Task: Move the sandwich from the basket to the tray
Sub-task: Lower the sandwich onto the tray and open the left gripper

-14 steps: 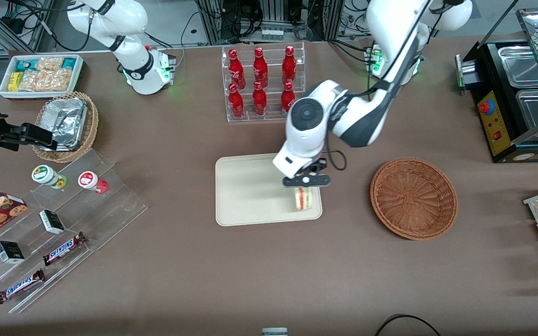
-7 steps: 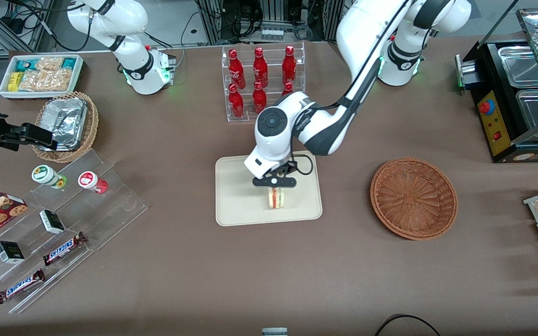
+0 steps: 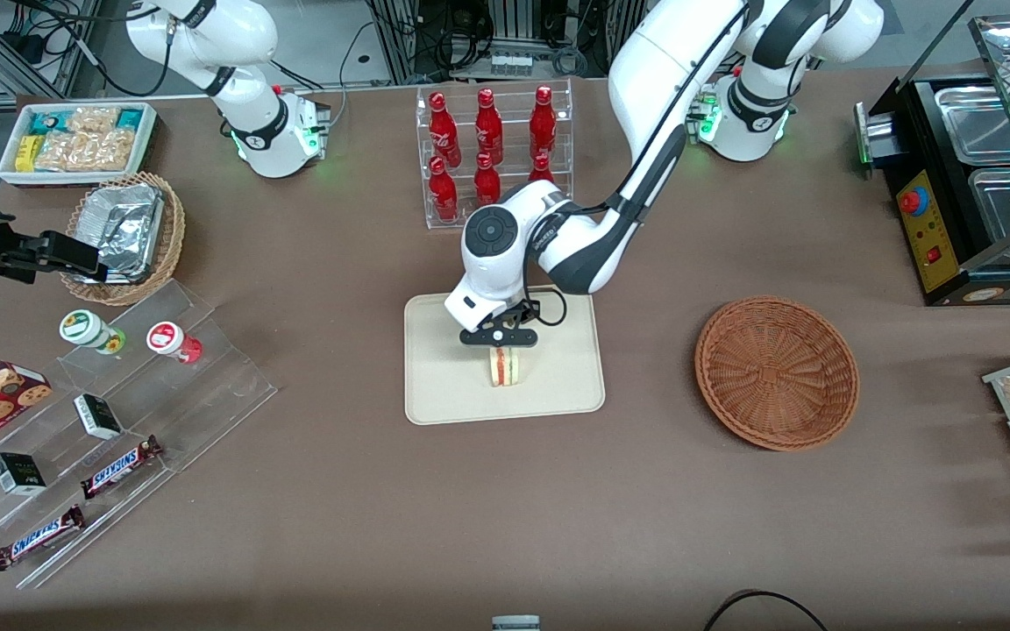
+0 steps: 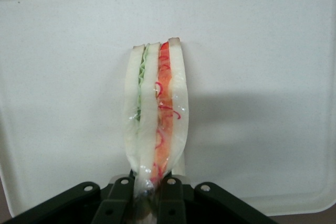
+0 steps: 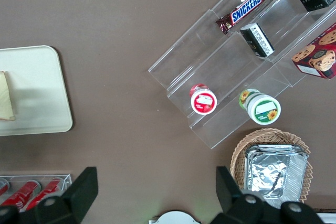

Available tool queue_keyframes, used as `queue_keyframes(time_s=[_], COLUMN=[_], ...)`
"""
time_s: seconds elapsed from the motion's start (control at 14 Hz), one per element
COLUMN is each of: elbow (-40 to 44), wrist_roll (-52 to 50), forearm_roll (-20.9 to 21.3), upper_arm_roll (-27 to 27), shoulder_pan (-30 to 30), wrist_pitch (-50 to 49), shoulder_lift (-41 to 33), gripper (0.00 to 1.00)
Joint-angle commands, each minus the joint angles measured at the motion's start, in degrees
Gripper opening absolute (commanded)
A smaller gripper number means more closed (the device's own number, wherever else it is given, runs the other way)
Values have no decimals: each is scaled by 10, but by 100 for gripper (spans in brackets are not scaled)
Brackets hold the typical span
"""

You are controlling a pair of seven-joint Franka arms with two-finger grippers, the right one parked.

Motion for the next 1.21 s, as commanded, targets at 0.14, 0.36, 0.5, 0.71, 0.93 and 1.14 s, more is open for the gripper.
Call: queue_keyframes(time_s=[0.14,0.36,0.5,0.71,0.93,1.14], elbow=[12,12,12,16,13,12], wrist_roll=[-29,-26,-29,-30,-30,-24], forearm_roll=[-5,-3,-3,-5,-5,0], upper_arm_roll=[7,8,8,11,12,12], shoulder_pan=[-14,-17,-17,-8,19,55], wrist_pitch=[-3,-6,-11,-46,-84,-157], shoulder_lift=[9,9,2,-32,-85,-143], gripper=[32,99,99,99,99,99])
